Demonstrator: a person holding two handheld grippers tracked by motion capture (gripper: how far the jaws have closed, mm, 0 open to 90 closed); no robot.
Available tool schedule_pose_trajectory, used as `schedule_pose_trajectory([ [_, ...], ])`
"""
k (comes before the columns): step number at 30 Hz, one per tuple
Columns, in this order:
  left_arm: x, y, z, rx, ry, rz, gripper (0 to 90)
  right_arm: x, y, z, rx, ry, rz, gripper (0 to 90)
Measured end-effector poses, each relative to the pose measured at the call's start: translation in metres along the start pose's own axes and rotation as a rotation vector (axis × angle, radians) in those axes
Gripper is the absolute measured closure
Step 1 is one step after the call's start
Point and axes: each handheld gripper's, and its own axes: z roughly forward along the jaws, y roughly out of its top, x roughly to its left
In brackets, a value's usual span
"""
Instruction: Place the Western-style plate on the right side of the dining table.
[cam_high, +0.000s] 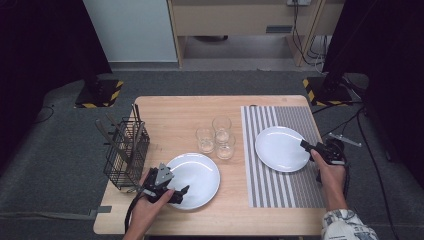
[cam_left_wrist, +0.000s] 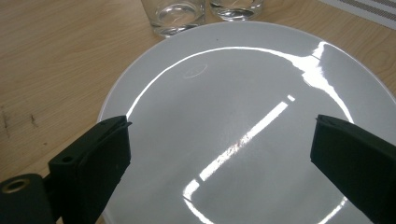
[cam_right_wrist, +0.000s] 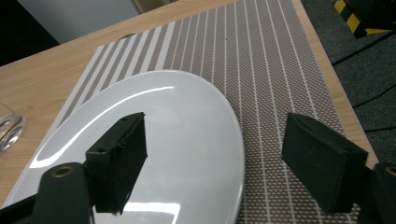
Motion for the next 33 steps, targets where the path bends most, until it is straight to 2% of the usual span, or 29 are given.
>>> schedule_pose_trajectory([
  [2, 0.000, 0.000, 0.001, 0.004, -0.003, 0.001, 4.1, 0.006, 0.001, -0.001, 0.003, -0.001, -0.031, 18.3],
  [7, -0.001, 0.000, 0.002, 0.010, -0.019, -0.006, 3.8, 0.025, 0.004, -0.005, 0.000, 0.044, -0.075, 14.8],
  [15, 0.000, -0.001, 0.001, 0.012, -0.027, -0.011, 3.6, 0.074, -0.004, -0.014, 0.028, 0.119, -0.251, 11.9],
  [18, 0.000, -0.001, 0.001, 0.012, -0.029, -0.016, 3.5, 0.090, -0.009, -0.015, 0.036, 0.145, -0.293, 11.4],
  [21, 0.001, -0.001, 0.000, 0.012, -0.032, -0.021, 3.5, 0.107, -0.013, -0.014, 0.053, 0.155, -0.348, 11.1],
  [27, 0.002, -0.001, 0.000, 0.010, -0.034, -0.027, 3.5, 0.136, -0.018, -0.012, 0.067, 0.185, -0.411, 9.0],
  [33, 0.002, -0.001, -0.003, 0.009, -0.024, -0.026, 3.4, 0.166, -0.036, -0.009, 0.115, 0.197, -0.517, 7.3],
])
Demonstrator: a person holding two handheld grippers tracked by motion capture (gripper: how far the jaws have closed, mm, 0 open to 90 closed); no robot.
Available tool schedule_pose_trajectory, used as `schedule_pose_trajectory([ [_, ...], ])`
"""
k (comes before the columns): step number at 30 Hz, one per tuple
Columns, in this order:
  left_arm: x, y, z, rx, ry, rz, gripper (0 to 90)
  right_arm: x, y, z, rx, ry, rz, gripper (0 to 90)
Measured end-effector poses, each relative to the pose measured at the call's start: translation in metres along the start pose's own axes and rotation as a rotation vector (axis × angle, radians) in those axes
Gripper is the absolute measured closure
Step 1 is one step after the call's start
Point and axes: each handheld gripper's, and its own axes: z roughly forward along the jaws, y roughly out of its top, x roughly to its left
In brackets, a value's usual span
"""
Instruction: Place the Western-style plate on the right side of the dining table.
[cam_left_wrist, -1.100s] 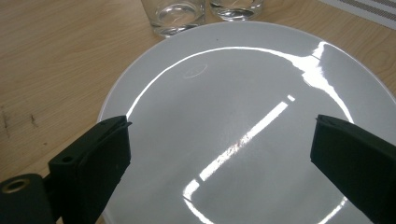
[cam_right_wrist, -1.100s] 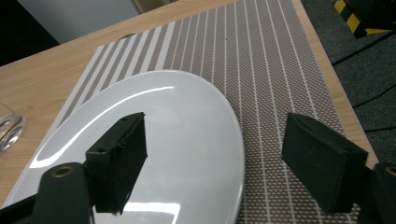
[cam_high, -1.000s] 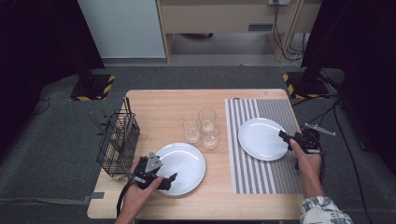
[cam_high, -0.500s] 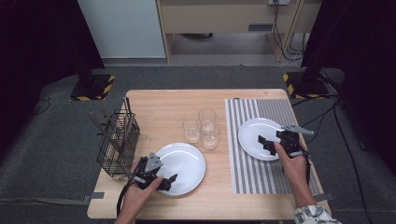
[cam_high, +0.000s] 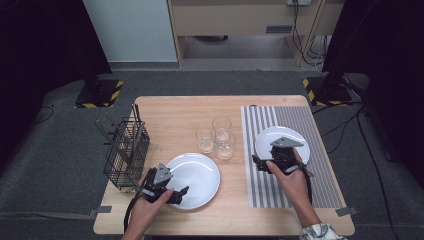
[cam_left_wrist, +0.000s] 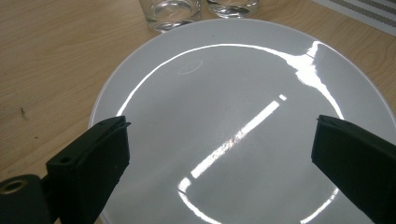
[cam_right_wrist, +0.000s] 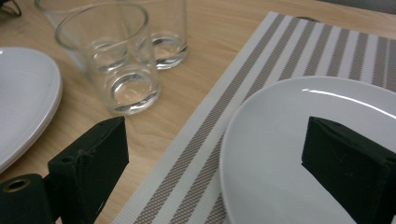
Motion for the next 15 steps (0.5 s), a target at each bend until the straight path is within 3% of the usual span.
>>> schedule_pose_trajectory([
  [8, -0.001, 0.004, -0.011, -0.006, 0.012, 0.005, 3.5, 0.027, -0.007, 0.006, 0.006, 0.055, -0.053, 6.8],
  [10, -0.001, 0.007, -0.014, -0.013, 0.009, -0.012, 3.5, 0.031, -0.007, 0.006, 0.010, 0.064, -0.060, 6.8],
  [15, -0.002, 0.020, -0.023, -0.011, 0.022, 0.002, 3.6, 0.040, -0.012, 0.007, 0.023, 0.074, -0.079, 6.8],
])
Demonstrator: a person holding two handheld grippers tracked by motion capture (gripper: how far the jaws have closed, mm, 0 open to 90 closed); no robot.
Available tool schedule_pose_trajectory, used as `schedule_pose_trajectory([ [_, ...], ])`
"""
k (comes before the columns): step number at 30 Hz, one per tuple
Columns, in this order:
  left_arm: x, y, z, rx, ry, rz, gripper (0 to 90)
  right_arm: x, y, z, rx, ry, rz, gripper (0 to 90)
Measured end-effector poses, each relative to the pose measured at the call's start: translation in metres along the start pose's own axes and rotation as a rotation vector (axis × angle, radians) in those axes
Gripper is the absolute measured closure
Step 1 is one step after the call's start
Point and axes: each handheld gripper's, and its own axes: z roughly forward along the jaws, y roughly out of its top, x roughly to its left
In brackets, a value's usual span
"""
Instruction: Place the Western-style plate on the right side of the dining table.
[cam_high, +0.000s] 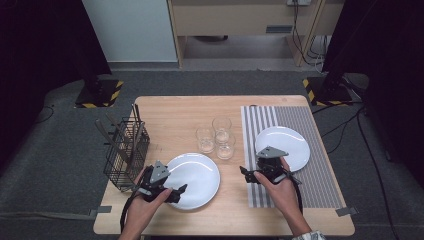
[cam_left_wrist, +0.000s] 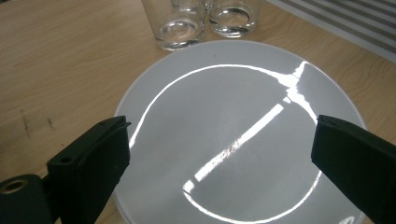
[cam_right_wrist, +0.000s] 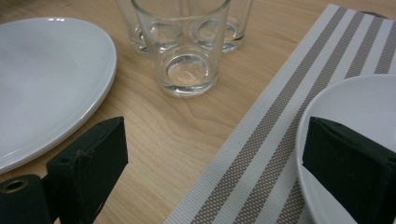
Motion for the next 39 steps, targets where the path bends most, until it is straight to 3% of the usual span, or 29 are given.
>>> schedule_pose_trajectory([
  [6, 0.007, 0.015, -0.016, 0.017, 0.027, 0.008, 3.3, 0.006, 0.000, -0.004, -0.005, -0.007, -0.027, 7.2],
  [12, 0.019, 0.021, -0.031, 0.022, 0.037, -0.026, 3.4, 0.005, 0.000, -0.006, -0.008, -0.008, -0.020, 7.7],
  [25, 0.033, 0.031, -0.058, 0.007, 0.088, -0.048, 4.1, 0.003, -0.002, -0.011, -0.006, -0.017, -0.018, 8.6],
  [37, 0.055, 0.030, -0.087, 0.002, 0.140, -0.071, 5.5, 0.000, -0.003, -0.012, -0.009, -0.015, -0.010, 9.4],
  [39, 0.063, 0.030, -0.094, -0.011, 0.137, -0.096, 5.8, -0.001, -0.003, -0.013, -0.011, -0.018, -0.010, 9.4],
])
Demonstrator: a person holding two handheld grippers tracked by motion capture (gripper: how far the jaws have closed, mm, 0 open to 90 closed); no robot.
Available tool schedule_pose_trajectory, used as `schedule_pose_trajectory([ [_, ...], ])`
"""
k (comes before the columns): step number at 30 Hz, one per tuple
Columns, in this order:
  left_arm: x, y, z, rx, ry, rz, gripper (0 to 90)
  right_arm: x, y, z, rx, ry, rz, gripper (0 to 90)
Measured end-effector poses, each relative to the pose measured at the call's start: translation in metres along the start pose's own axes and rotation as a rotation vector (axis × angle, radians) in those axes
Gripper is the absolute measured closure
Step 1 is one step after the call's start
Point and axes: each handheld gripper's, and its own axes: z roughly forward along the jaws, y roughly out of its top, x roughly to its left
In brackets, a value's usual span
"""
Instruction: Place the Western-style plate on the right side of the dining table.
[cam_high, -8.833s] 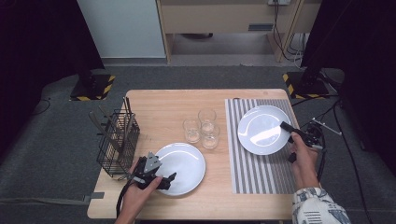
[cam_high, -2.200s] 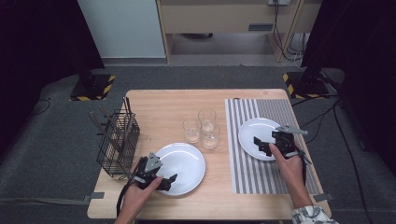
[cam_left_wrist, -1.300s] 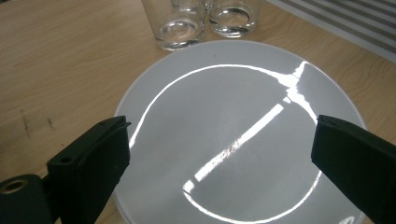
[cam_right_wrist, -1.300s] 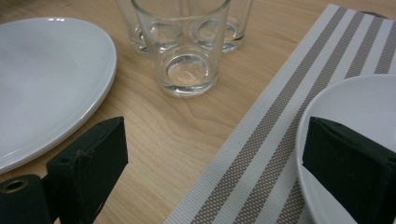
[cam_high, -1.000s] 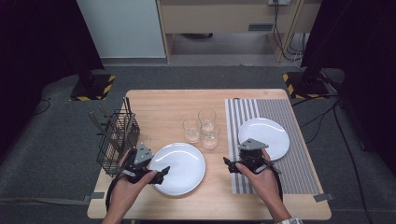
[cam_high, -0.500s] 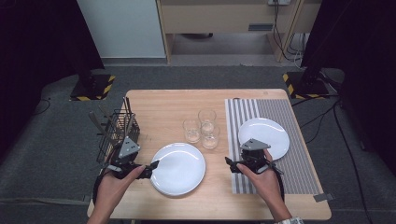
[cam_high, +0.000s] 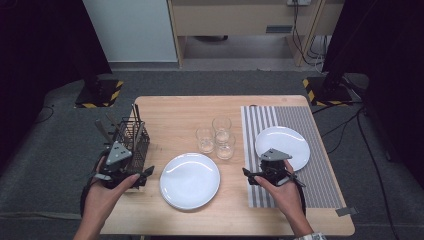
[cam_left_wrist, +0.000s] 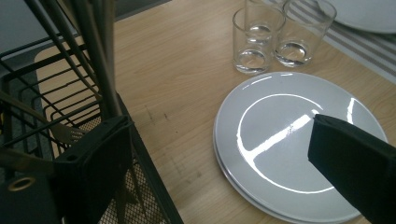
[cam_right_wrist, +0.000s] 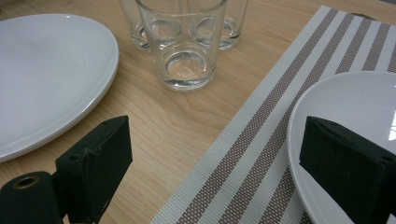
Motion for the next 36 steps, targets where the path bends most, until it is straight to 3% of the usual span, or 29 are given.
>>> schedule_pose_trajectory([
  [14, 0.057, -0.002, -0.031, -0.011, 0.112, -0.061, 8.8, -0.002, 0.000, -0.002, -0.001, -0.009, 0.009, 10.0],
  [19, 0.076, -0.006, -0.037, -0.028, 0.133, -0.093, 9.6, -0.002, 0.000, -0.001, 0.002, -0.011, 0.004, 10.1],
  [30, 0.100, -0.009, -0.032, -0.016, 0.131, -0.099, 11.5, -0.002, -0.001, -0.001, 0.006, -0.011, 0.007, 10.4],
  [36, 0.109, -0.011, -0.025, -0.016, 0.110, -0.107, 12.5, -0.001, -0.001, 0.000, 0.008, -0.011, 0.006, 10.4],
])
